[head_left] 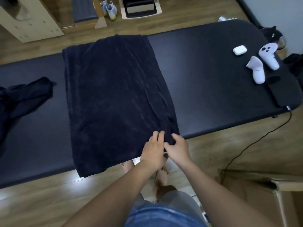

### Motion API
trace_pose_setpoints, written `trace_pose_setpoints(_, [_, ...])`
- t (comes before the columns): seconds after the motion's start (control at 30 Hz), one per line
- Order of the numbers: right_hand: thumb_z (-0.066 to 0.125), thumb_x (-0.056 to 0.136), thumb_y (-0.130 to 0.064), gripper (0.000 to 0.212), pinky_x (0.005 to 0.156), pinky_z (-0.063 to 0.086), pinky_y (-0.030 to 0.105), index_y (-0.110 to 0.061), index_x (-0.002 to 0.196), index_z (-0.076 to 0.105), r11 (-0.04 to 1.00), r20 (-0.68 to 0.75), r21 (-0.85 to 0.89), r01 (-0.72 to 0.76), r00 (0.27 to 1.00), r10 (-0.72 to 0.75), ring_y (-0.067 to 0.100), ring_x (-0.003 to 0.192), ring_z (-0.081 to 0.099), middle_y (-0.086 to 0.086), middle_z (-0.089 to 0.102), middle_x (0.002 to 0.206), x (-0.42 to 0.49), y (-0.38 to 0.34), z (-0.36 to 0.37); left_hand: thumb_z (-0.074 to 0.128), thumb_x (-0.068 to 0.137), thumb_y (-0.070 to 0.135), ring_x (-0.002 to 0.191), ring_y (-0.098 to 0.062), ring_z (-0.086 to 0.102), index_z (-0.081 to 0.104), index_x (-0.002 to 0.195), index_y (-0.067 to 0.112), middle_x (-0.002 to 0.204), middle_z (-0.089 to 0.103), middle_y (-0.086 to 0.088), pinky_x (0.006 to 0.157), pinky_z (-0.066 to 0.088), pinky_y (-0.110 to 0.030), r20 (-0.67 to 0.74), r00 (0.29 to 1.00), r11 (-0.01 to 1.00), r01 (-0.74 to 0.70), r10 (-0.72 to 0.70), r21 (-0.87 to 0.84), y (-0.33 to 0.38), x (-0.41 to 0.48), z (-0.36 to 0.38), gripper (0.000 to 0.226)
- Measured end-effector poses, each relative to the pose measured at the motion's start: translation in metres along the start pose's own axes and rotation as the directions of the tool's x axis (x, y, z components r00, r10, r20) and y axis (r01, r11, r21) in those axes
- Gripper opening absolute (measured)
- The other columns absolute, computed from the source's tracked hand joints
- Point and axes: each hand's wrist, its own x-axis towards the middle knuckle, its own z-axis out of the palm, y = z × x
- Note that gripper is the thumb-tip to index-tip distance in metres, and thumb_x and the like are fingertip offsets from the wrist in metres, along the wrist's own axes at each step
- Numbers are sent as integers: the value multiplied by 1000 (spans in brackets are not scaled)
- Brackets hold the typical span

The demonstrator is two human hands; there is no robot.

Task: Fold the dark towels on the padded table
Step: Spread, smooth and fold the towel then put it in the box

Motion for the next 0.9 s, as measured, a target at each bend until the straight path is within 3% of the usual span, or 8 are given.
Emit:
trace_pose_setpoints(0.17, [65, 88, -39, 20, 86, 51, 30, -20, 91, 71, 975, 176, 223, 3, 983, -44, 9, 93, 64, -5, 70, 100, -9, 1, 14, 54, 87, 7, 88, -22, 66, 59, 105, 22, 92, 67, 4, 76, 55, -40, -133, 934, 774, 189, -333, -605, -31, -4, -1, 24])
trace_pose_setpoints(0.23, [64, 90, -40, 14, 88, 49, 28, -27, 95, 68, 957, 6, 281, -67, 998, 68, 8, 94, 62, -4, 67, 107, -3, 13, 13, 49, 90, 12, 93, -27, 68, 65, 101, 27, 97, 70, 0, 79, 58, -48, 19, 837, 423, 296, -547, -856, -36, 0, -12, 24])
trace_pose_setpoints(0.3, [68, 88, -32, 29, 93, 47, 29, -26, 115, 58, 967, -108, 207, -146, 979, 171, 12, 100, 57, -2, 52, 121, 3, 22, 10, 51, 98, 29, 102, -28, 66, 60, 120, 24, 115, 65, 0, 80, 60, -47, 281, 765, -10, 337, -579, -941, -38, 3, -22, 24])
trace_pose_setpoints(0.37, [71, 86, -24, 45, 92, 45, 30, -22, 125, 49, 965, -137, 180, -193, 966, 219, 16, 100, 52, -1, 43, 121, 10, 25, 10, 50, 98, 44, 106, -30, 65, 51, 129, 21, 121, 60, 0, 81, 60, -45, 391, 733, -153, 372, -557, -915, -39, 3, -29, 38])
trace_pose_setpoints(0.57, [76, 78, -17, 24, 67, 44, 28, -17, 76, 52, 939, -90, 213, -271, 951, 295, 20, 72, 56, -6, 57, 72, 25, 20, 11, 57, 99, 21, 96, -19, 71, 67, 103, 15, 100, 75, -3, 90, 57, -45, 136, 845, 310, 332, -517, -891, -39, -15, -40, 12])
trace_pose_setpoints(0.67, [71, 76, -13, 36, 56, 33, 30, -19, 63, 38, 947, -124, 258, -193, 965, 230, 17, 59, 35, -6, 40, 60, 23, 15, 6, 62, 96, 15, 92, -15, 72, 64, 105, 16, 94, 76, 1, 86, 58, -40, 24, 861, 391, 256, -509, -884, -41, -24, -54, 9])
trace_pose_setpoints(0.77, [72, 83, -19, 30, 62, 41, 30, -18, 69, 45, 948, -129, 303, -99, 981, 144, 16, 63, 47, -4, 52, 69, 15, 12, -2, 59, 97, 16, 90, -15, 69, 68, 96, 12, 92, 74, 0, 82, 55, -33, -101, 814, 406, 173, -571, -897, -49, -36, -80, 10])
trace_pose_setpoints(0.9, [59, 95, -25, 12, 84, 49, 28, -24, 107, 63, 989, -155, 134, 66, 987, -45, 11, 94, 61, -9, 67, 100, -11, 14, -7, 53, 100, 19, 84, -14, 59, 63, 92, 11, 86, 65, 3, 74, 47, -27, -170, 782, 480, 181, -599, -859, -52, -46, -95, 15])
